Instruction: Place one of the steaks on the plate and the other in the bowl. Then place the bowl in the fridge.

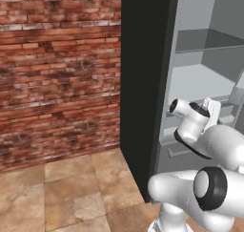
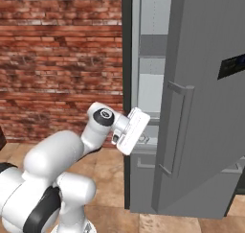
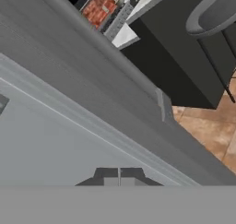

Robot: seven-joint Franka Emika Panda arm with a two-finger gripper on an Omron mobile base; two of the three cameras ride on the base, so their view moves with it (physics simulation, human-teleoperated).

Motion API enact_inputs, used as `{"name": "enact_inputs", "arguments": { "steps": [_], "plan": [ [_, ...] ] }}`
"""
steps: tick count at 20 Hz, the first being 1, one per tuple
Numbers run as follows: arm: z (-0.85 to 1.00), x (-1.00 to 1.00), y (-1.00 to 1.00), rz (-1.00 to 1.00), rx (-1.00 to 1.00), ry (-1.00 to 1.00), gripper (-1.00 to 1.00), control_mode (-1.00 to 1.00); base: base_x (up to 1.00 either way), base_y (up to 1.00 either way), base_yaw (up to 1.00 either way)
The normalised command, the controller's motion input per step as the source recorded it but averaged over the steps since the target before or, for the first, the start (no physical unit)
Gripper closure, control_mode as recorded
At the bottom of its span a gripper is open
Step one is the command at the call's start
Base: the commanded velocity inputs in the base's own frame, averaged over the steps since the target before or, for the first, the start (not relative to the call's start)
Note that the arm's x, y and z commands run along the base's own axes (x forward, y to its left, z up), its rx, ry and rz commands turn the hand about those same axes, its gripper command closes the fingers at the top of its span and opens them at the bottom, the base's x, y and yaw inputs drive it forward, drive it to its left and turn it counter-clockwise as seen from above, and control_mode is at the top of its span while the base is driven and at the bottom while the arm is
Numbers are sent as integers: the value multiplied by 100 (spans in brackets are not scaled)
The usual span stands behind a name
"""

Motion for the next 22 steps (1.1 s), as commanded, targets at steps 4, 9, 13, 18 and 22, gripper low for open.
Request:
{"name": "enact_inputs", "arguments": {
  "steps": [4, 9, 13, 18, 22],
  "plan": [
    [-14, 16, -15, 0, 0, 0, 100, -100, 0, 0, 0],
    [-15, 20, -2, -1, 0, 0, 100, -100, 0, 0, 0],
    [-16, 9, -16, -6, 0, 0, 100, -100, 0, 0, 0],
    [-20, 3, -23, -8, -5, 0, 100, -100, 0, 0, 0],
    [-15, 4, -16, -3, -16, 6, 100, -100, 0, 0, 0]
  ]
}}
